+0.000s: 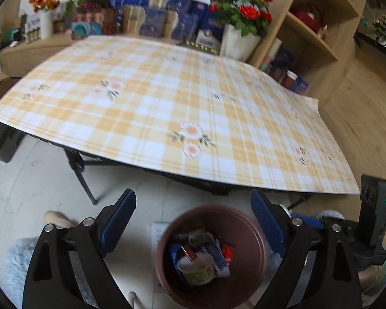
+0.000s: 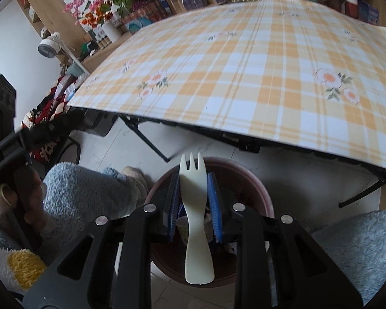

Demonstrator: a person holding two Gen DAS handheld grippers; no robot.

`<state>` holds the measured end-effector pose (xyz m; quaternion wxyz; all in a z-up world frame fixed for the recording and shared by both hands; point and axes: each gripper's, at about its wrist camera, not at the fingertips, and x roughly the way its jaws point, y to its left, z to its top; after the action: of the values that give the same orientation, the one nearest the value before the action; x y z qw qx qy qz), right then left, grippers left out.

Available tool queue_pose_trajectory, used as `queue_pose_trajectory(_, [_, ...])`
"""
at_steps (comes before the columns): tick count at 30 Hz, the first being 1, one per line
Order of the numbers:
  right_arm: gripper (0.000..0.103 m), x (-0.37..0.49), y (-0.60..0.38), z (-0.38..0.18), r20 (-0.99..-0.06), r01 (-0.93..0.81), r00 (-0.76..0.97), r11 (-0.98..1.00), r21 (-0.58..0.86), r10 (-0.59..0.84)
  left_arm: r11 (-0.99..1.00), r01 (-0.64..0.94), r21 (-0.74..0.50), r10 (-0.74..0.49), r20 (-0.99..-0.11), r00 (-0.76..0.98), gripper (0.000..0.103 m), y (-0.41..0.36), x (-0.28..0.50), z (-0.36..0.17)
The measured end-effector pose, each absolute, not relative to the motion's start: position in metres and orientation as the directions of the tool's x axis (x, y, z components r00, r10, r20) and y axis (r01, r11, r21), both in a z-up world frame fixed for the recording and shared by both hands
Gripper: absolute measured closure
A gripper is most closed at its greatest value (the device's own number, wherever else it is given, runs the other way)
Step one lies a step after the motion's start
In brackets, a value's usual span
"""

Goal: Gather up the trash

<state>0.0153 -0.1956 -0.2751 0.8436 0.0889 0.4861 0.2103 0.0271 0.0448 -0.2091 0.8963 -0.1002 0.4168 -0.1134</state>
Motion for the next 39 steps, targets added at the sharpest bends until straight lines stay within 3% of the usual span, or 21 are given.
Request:
queue_pose_trajectory(15, [0.077,0.022,-0.179,-0.312,-0.869,-0.251,0.275,0.903,0.347,0.411,0.965,0.078,-0.251,-0.241,-0.729,0.640,0.014,0.056,0.026,-0.216])
queue_pose_trajectory(16, [0.072,0.023,-0.180,-0.313,-0.872,-0.248,0.273,0.905,0.346,0.407,0.965,0.076,-0.250,-0.240,-0.731,0.639,0.014,0.056,0.026,-0.216])
queue_pose_trajectory(17, [0.059,0.022,-0.181,-0.313,-0.874,-0.241,0.275,0.909,0.340,0.400,0.965,0.075,-0.250,-0.239,-0.732,0.638,0.014,0.056,0.026,-0.217])
queue_pose_trajectory(18, [0.053,0.022,-0.182,-0.313,-0.873,-0.238,0.281,0.910,0.340,0.399,0.965,0.074,-0.250,-0.239,-0.733,0.637,0.014,0.056,0.026,-0.217])
queue_pose_trajectory(21, [0.044,0.022,-0.184,-0.310,-0.867,-0.236,0.296,0.911,0.340,0.400,0.966,0.074,-0.248,-0.237,-0.733,0.637,0.014,0.055,0.026,-0.217])
queue_pose_trajectory(26, [0.010,0.024,-0.193,-0.292,-0.857,-0.229,0.371,0.930,0.289,0.358,0.967,0.084,-0.241,-0.237,-0.730,0.641,0.014,0.053,0.027,-0.214])
queue_pose_trajectory(29, [0.006,0.025,-0.198,-0.273,-0.839,-0.232,0.437,0.942,0.243,0.324,0.970,0.097,-0.222,-0.231,-0.727,0.647,0.014,0.049,0.029,-0.207])
queue_pose_trajectory(39, [0.006,0.035,-0.225,-0.179,-0.718,-0.182,0.676,0.982,0.054,0.165,0.979,0.170,-0.116,-0.204,-0.631,0.749,0.011,0.033,0.032,-0.140])
